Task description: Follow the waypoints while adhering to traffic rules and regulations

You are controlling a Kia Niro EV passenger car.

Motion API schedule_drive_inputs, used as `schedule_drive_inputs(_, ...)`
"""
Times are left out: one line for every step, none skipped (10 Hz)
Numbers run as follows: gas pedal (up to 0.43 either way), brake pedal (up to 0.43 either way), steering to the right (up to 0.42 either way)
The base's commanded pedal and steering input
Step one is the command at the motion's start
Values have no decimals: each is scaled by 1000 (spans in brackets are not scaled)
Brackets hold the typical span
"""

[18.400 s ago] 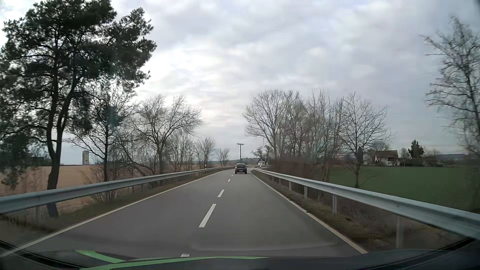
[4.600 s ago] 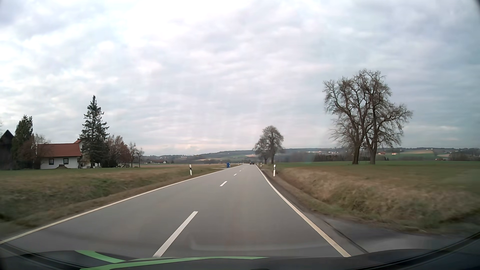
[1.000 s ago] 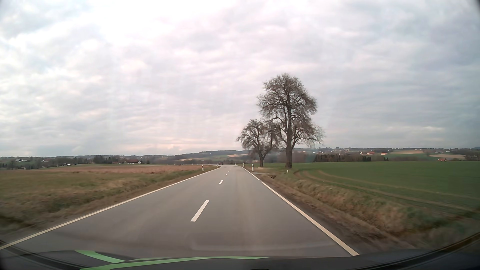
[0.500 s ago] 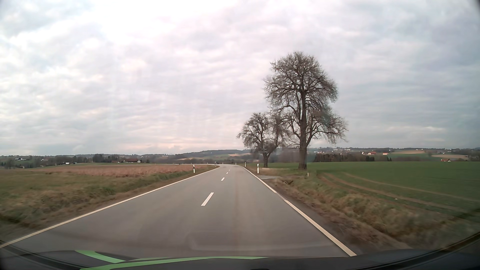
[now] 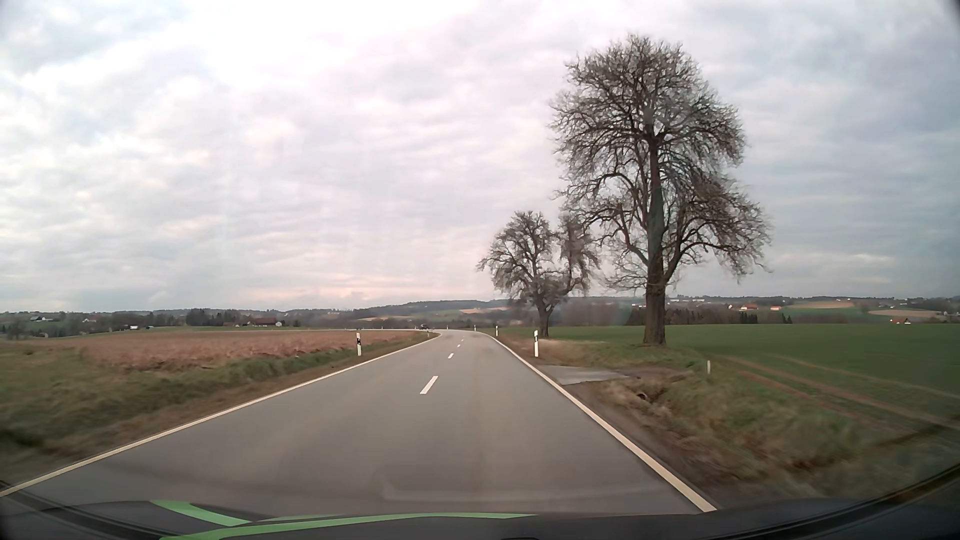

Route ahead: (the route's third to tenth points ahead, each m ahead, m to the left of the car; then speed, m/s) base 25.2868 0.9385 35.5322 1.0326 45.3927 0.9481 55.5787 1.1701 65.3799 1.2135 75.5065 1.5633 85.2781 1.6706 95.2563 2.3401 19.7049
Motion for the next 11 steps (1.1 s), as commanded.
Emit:
schedule_drive_inputs(169,0,-3)
schedule_drive_inputs(169,0,-2)
schedule_drive_inputs(169,0,-2)
schedule_drive_inputs(169,0,-1)
schedule_drive_inputs(169,0,0)
schedule_drive_inputs(169,0,0)
schedule_drive_inputs(169,0,0)
schedule_drive_inputs(169,0,0)
schedule_drive_inputs(169,0,0)
schedule_drive_inputs(169,0,0)
schedule_drive_inputs(169,0,0)
